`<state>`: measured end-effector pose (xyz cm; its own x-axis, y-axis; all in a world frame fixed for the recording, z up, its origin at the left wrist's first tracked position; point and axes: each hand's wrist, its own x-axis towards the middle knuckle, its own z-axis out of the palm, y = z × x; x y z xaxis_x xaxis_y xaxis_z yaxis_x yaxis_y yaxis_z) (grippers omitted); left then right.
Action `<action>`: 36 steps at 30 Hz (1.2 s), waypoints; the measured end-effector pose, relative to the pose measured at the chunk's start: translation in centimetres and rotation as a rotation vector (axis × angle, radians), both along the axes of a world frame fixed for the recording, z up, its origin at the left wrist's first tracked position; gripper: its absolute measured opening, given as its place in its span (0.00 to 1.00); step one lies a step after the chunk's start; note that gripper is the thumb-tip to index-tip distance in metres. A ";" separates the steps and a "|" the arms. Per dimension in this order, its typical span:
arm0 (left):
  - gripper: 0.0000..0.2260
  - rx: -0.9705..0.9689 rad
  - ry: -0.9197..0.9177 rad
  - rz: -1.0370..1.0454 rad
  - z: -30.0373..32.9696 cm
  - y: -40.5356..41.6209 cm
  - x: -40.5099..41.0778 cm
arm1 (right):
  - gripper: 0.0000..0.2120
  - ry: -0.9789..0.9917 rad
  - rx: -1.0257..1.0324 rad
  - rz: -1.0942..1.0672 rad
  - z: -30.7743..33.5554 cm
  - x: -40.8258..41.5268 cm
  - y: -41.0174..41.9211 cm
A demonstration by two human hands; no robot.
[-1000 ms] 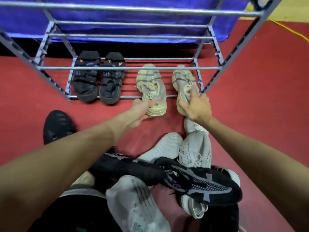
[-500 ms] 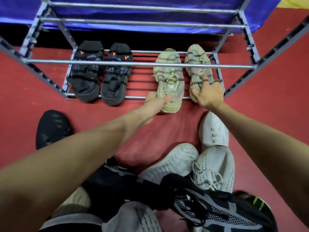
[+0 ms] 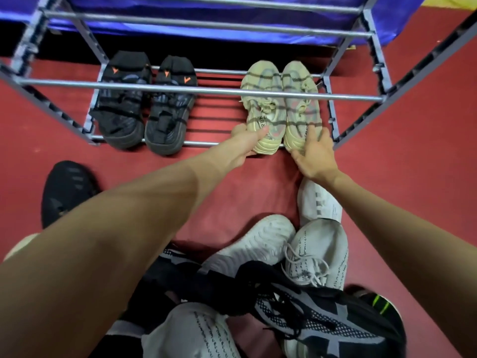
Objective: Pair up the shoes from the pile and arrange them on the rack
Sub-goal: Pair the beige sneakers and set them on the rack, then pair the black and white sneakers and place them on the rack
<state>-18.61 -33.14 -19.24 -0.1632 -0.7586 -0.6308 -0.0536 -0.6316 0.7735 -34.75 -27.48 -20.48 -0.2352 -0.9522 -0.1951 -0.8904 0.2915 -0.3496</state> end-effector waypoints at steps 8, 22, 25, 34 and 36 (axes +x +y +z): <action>0.18 -0.152 -0.201 -0.065 2.3 4.4 1.1 | 0.38 -0.109 0.082 -0.054 2.2 1.8 3.8; 0.07 -0.327 -0.502 -0.415 8.0 17.0 11.4 | 0.24 -0.187 -0.028 0.119 9.2 6.9 19.6; 0.09 -0.256 -0.573 -0.401 8.8 18.8 14.2 | 0.27 -0.257 0.044 0.245 10.1 8.7 22.1; 0.08 -0.254 -0.657 -0.586 11.9 25.3 16.9 | 0.23 0.048 0.279 0.496 9.5 14.4 23.6; 0.08 -0.275 -0.645 -0.607 12.3 26.1 17.1 | 0.18 0.062 0.215 0.450 9.7 15.0 23.2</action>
<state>-1.53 -7.03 -6.92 -0.2615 -0.7947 -0.5478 -0.7872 -0.1528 0.5974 -19.78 -4.24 -10.77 0.1718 -0.9019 -0.3963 -0.9617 -0.0662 -0.2661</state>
